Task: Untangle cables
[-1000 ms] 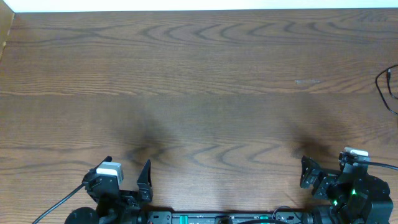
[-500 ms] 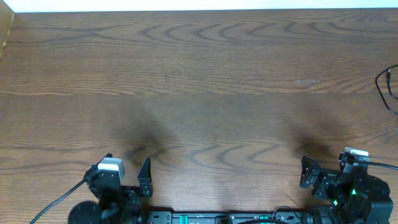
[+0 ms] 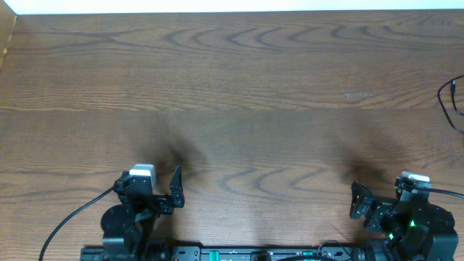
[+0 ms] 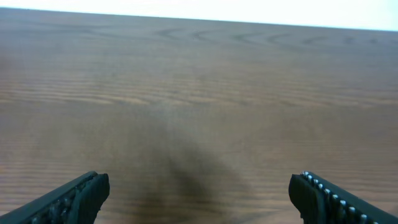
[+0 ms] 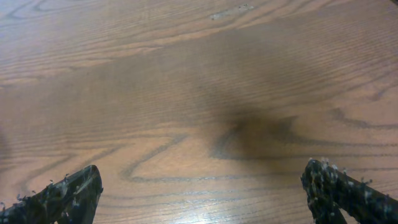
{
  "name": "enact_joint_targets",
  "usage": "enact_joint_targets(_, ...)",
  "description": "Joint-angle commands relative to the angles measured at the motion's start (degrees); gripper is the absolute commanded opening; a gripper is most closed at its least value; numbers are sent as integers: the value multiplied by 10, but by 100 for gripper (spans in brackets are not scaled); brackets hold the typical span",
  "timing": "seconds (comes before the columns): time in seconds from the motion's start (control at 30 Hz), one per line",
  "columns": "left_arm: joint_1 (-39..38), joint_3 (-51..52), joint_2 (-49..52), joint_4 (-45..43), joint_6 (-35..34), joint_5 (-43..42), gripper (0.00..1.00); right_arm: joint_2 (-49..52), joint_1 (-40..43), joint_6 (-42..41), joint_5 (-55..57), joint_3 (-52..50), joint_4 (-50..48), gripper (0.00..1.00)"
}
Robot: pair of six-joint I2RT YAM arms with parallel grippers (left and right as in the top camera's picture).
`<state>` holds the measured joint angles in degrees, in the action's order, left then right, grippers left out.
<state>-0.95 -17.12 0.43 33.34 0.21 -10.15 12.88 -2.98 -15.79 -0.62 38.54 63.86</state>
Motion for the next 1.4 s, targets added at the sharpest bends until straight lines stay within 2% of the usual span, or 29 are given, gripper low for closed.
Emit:
enact_joint_targets(0.0,3,27,-3,-24,1,5,98,-2,-1,-5,1,-2,1,99)
enact_joint_targets(0.33,10,110,-3,-169,1,7,98,-2,-1,-5,1,-2,0,99)
enact_joint_targets(0.8,23,136,-3,-223,1,8,98,-2,-1,-5,1,-2,0,99)
enact_joint_targets(0.97,23,169,-3,-307,1,7,98,-2,-1,-5,1,-2,0,99)
enact_joint_targets(1.37,22,169,-3,-302,1,8,98,-2,-1,-5,1,-2,0,99)
